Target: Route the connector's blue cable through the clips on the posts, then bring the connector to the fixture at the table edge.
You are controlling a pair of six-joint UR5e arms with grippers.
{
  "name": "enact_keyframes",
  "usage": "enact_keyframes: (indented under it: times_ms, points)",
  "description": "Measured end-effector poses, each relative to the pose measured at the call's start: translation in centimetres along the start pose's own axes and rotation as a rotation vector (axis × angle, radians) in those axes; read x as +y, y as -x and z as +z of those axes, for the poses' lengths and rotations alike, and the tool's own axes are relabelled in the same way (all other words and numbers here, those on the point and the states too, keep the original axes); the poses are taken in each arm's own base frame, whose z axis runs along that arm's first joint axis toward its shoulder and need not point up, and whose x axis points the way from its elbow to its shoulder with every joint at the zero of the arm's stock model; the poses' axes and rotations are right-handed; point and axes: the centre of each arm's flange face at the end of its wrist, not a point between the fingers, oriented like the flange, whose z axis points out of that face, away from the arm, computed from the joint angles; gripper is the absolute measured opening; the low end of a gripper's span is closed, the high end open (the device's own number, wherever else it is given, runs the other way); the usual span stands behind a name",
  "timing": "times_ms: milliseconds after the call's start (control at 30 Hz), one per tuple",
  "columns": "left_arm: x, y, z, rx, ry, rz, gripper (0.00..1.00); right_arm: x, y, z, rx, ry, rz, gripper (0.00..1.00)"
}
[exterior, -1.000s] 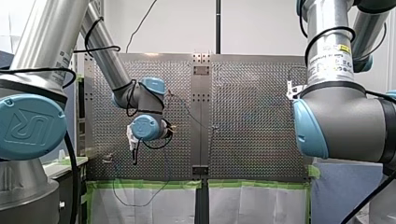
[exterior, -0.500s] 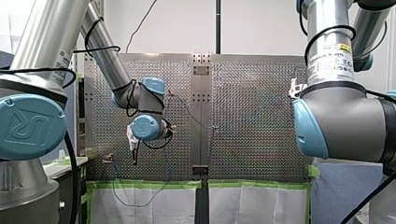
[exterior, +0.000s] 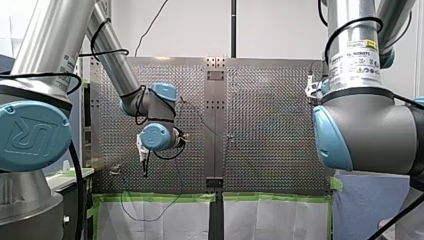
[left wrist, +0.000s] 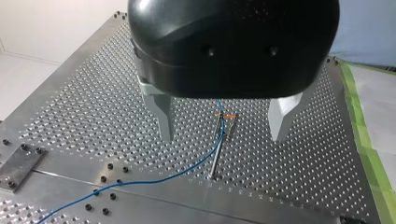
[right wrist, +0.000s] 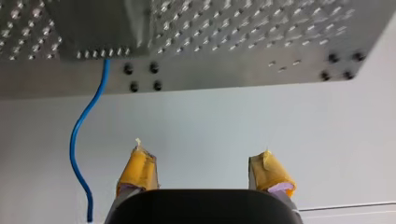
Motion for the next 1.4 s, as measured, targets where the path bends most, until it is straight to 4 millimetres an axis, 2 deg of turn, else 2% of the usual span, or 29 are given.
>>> enact_keyframes:
  times_ms: [300, 467, 700, 967, 1400]
  points:
    - [0.0, 0.0, -0.1, 0.003, -0.002, -0.006, 1.00, -3.4, -1.6, -4.3, 0.048, 0.001, -0.065, 0.99]
    - [-0.1, 0.1, 0.1, -0.006, -0.003, -0.023, 1.00, -5.1, -1.3, -5.5, 0.056, 0.002, -0.098, 0.99]
    - [-0.1, 0.1, 0.2, -0.015, -0.001, -0.042, 1.00, -7.7, 1.2, -6.5, -0.007, 0.001, -0.140, 0.99]
    - [-0.3, 0.4, 0.4, -0.033, -0.005, -0.063, 1.00, -10.8, 3.1, -7.4, -0.049, -0.003, -0.204, 0.99]
    - [-0.3, 0.5, 0.5, -0.039, -0.002, -0.079, 1.00, -16.9, 6.3, -8.3, -0.084, -0.026, -0.245, 0.99]
